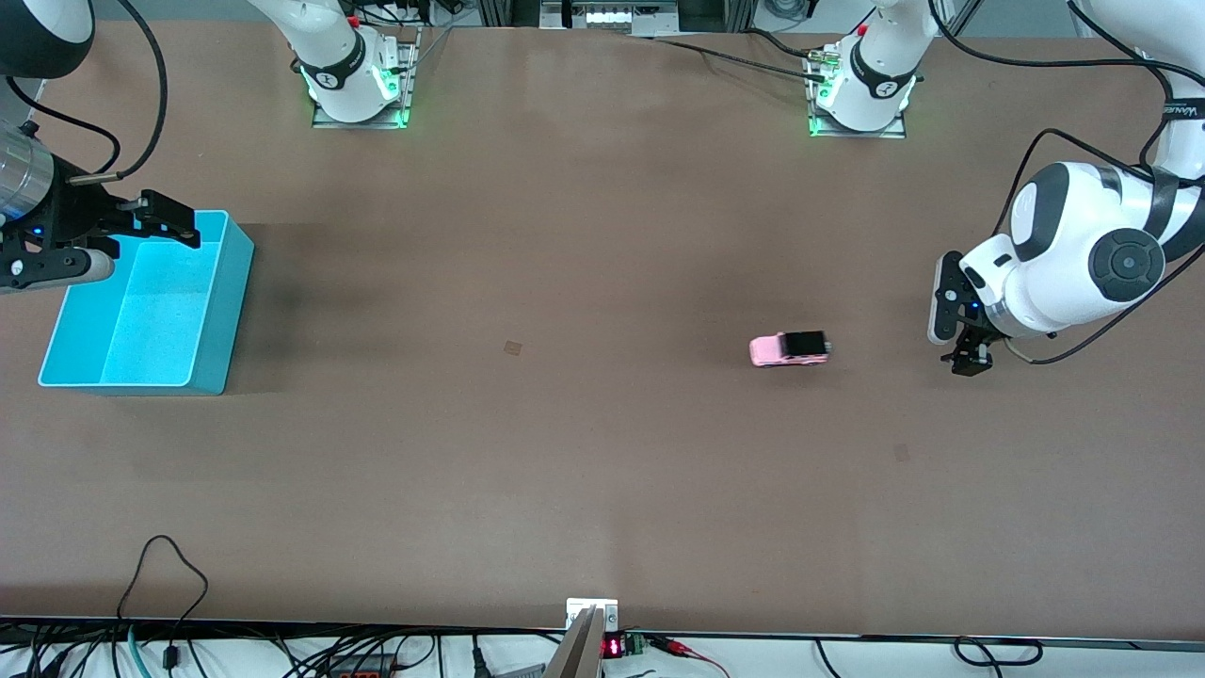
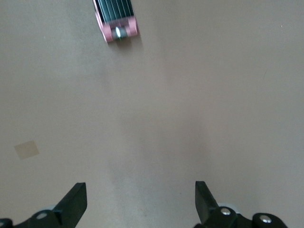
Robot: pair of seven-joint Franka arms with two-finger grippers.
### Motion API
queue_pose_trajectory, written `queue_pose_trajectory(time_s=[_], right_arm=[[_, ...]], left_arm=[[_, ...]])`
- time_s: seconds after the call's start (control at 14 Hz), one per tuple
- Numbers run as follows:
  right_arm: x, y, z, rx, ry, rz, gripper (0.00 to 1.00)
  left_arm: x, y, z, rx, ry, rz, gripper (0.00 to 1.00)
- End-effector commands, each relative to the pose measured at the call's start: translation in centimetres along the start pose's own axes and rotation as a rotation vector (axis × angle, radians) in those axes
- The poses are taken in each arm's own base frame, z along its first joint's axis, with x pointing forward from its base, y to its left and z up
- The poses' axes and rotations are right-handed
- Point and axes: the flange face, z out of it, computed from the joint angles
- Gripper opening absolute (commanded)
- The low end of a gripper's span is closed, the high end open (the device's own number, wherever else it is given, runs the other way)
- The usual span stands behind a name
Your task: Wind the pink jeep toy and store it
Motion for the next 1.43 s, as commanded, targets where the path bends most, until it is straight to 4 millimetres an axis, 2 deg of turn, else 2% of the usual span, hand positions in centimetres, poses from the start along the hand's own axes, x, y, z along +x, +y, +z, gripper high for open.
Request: queue_pose_trajectory(time_s=[0.0,0.22,0.5,0.93,1.15,1.36], right_arm=[[-0.7,-0.1,-0.5,-0.014,-0.002,0.013,1.00],[-0.7,-0.1,-0.5,-0.014,-0.002,0.013,1.00],[-0.7,-0.2,-0.5,-0.015,0.000,0.011,1.00],[-0.3,-0.3,0.1,-0.012,-0.012,0.006,1.00],[-0.1,-0.3,0.5,-0.011,-0.021,0.005,1.00],[0.0,-0.5,0.7,-0.011,-0.025,-0.001,1.00]], left_arm=[[1.5,-0.2,-0.5,0.009,0.009,0.021,1.00],[3.6,-0.6,-0.7,0.013,0.015,0.047,1.00],[3.9,-1.0,-1.1,0.030,0.051,0.025,1.00],[7.1,-1.7,-1.6,0.050,0.048,0.009,1.00],[6.6,-2.7,-2.4,0.069,0.057,-0.111,1.00],[3.9,-2.8,-2.1,0.062,0.060,-0.346,1.00]])
